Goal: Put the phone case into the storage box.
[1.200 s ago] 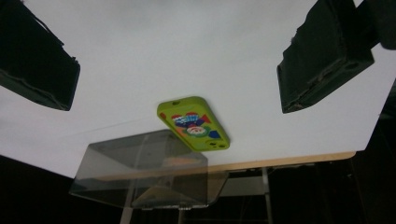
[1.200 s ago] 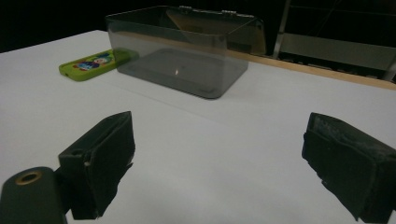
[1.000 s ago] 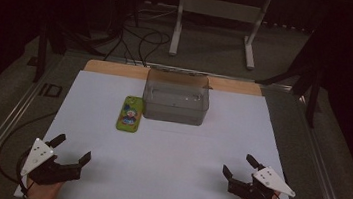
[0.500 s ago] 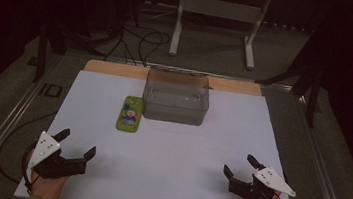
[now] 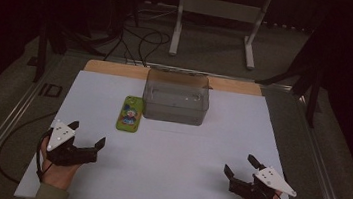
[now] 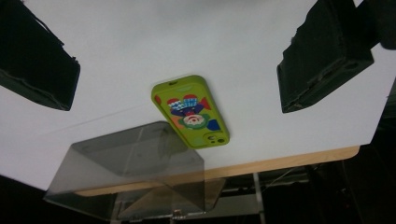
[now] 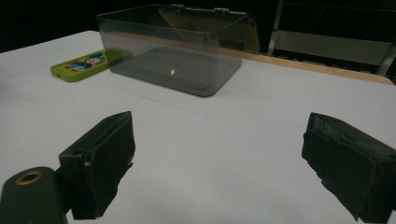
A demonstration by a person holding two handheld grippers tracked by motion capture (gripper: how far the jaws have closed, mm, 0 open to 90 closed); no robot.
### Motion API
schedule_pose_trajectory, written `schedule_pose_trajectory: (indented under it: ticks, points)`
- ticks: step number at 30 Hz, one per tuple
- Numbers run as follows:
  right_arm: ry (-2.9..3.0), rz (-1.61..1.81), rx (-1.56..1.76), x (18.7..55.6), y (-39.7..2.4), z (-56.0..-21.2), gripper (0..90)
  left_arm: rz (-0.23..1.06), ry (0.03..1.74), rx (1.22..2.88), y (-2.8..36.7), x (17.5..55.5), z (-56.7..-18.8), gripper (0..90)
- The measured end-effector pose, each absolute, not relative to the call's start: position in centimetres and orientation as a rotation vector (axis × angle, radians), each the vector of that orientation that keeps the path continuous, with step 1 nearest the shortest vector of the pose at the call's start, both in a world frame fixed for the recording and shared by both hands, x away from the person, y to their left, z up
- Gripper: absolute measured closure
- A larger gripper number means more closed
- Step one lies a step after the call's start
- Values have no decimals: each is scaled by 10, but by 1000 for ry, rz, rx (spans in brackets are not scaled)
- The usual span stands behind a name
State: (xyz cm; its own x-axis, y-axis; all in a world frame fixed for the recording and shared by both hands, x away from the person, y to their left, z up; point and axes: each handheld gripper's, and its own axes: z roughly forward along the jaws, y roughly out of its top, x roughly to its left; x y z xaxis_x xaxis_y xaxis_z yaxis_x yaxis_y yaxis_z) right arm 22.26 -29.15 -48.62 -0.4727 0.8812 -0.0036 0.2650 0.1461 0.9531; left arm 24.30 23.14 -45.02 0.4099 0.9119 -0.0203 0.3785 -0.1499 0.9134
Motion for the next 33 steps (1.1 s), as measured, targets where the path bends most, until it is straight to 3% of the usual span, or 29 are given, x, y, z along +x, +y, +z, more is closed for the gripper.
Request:
schedule_pose_trajectory:
  ticks: [33]
  points:
    - [1841,1335,1108,224,-291,-487,94,730,1174,1825,209,282,-434,2]
